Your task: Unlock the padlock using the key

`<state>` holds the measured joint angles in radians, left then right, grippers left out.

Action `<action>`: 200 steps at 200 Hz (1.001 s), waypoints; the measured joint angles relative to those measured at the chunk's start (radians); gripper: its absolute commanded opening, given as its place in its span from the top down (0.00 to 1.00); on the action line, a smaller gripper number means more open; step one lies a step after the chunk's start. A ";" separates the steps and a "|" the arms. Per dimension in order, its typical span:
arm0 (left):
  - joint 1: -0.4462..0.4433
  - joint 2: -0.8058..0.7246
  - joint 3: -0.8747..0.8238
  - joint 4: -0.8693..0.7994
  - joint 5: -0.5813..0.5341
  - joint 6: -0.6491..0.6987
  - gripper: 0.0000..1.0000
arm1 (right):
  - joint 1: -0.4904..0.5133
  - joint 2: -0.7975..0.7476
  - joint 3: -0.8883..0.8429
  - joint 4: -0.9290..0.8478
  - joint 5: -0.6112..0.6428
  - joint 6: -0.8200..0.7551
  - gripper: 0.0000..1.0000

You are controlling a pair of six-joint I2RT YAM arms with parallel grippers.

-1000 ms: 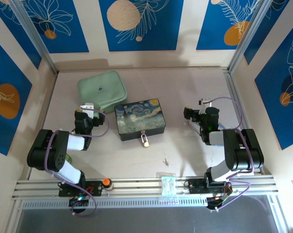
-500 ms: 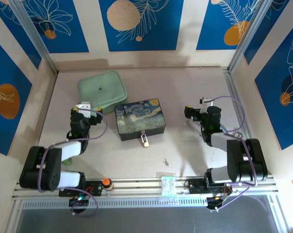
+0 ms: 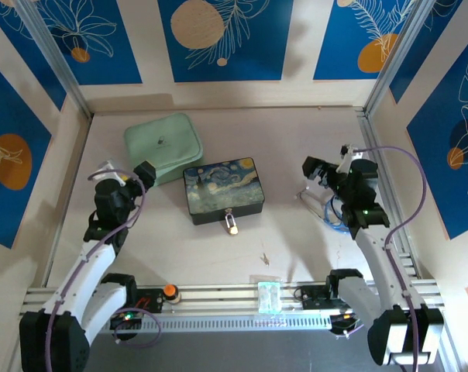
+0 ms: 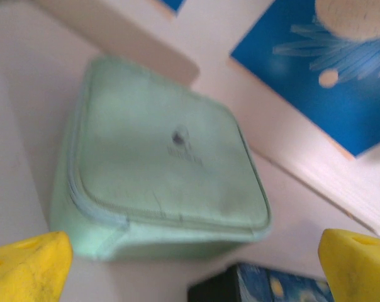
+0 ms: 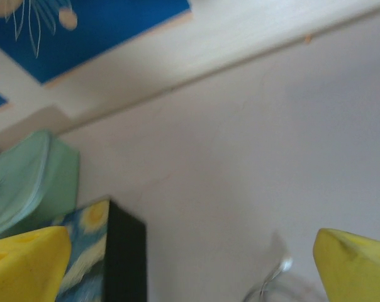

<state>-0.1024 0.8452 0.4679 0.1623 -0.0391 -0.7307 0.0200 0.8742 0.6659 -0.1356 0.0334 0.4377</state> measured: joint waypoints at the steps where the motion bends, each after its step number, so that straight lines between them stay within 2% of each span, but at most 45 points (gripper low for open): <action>1: -0.001 0.001 0.002 -0.005 0.004 -0.003 0.01 | 0.001 -0.001 0.000 -0.007 -0.002 0.002 0.01; 19: -0.045 0.014 0.040 -0.137 0.069 -0.055 0.01 | 0.033 0.001 0.006 -0.150 -0.047 0.024 0.02; 38: -0.154 0.006 0.072 -0.259 0.082 -0.081 0.00 | 0.094 0.001 0.006 -0.285 -0.084 0.048 0.06; 73: -0.347 -0.059 0.080 -0.380 0.074 -0.130 0.01 | 0.327 -0.001 0.006 -0.452 -0.058 0.115 0.10; 102: -0.502 -0.067 0.082 -0.427 0.048 -0.180 0.00 | 0.539 0.002 -0.003 -0.525 0.014 0.186 0.15; 133: -0.638 -0.063 0.082 -0.436 0.021 -0.240 0.00 | 0.670 0.068 -0.010 -0.568 0.061 0.263 0.30; 171: -0.781 -0.031 0.079 -0.402 -0.014 -0.302 0.01 | 0.859 0.184 -0.010 -0.568 0.116 0.350 0.42; 200: -0.869 0.010 0.078 -0.384 -0.047 -0.328 0.00 | 0.932 0.271 -0.010 -0.569 0.166 0.393 0.49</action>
<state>-0.9714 0.8547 0.5461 -0.2214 -0.0856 -1.0592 0.9524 1.1450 0.6559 -0.7044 0.1993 0.8310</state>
